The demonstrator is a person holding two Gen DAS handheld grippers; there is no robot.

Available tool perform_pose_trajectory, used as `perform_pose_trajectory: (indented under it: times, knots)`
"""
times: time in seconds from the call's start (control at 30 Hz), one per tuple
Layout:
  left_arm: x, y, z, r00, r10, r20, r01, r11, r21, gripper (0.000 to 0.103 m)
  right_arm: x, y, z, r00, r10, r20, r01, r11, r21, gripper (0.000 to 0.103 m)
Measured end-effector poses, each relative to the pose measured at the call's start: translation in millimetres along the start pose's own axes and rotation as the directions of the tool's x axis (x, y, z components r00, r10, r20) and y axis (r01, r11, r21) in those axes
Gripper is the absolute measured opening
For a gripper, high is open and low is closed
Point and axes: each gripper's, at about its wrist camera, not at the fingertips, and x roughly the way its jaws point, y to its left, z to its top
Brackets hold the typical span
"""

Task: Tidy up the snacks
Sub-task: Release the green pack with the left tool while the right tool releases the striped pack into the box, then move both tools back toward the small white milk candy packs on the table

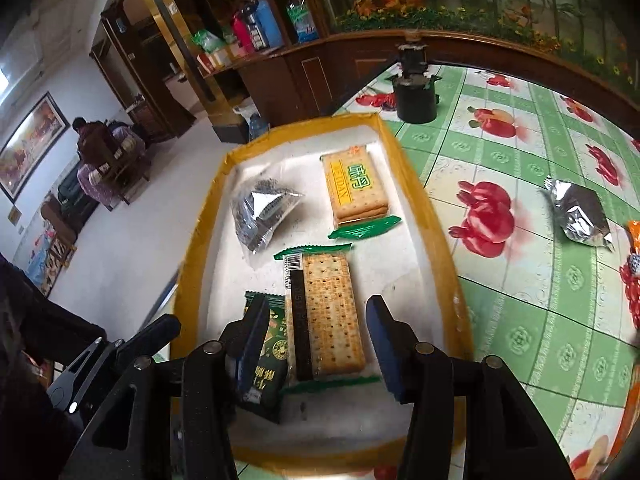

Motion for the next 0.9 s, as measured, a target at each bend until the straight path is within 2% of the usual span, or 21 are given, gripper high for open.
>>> perform_pose_trajectory:
  times: [0.27, 0.57, 0.67, 0.77, 0.9]
  knots:
    - [-22.7, -15.0, 4.7, 0.999, -0.019, 0.049, 0.018, 1.000, 0.020, 0.072, -44.6, -19.8, -22.6, 0.998, 0.037, 0.057, -0.041, 0.997, 0.067, 0.055]
    - [-37.9, -67.6, 2.4, 0.994, -0.093, 0.064, 0.084, 0.989, 0.126, 0.073, -112.3, -69.3, -55.9, 0.985, 0.025, 0.172, -0.053, 0.986, 0.160, 0.057]
    - [-36.6, -91.9, -2.5, 0.989, -0.144, 0.031, 0.137, 0.977, 0.161, 0.073, -144.2, -93.8, -72.5, 0.973, -0.026, 0.229, -0.019, 0.981, 0.191, 0.057]
    - [-29.8, -120.7, -13.3, 0.977, -0.211, -0.034, 0.213, 0.955, 0.205, 0.073, -167.1, -125.3, -95.8, 0.966, -0.073, 0.247, 0.009, 0.968, 0.251, 0.057]
    - [-17.4, -159.7, -29.6, 0.941, -0.305, -0.147, 0.332, 0.915, 0.230, 0.073, -189.1, -170.9, -140.5, 0.960, -0.161, 0.228, 0.072, 0.931, 0.357, 0.056]
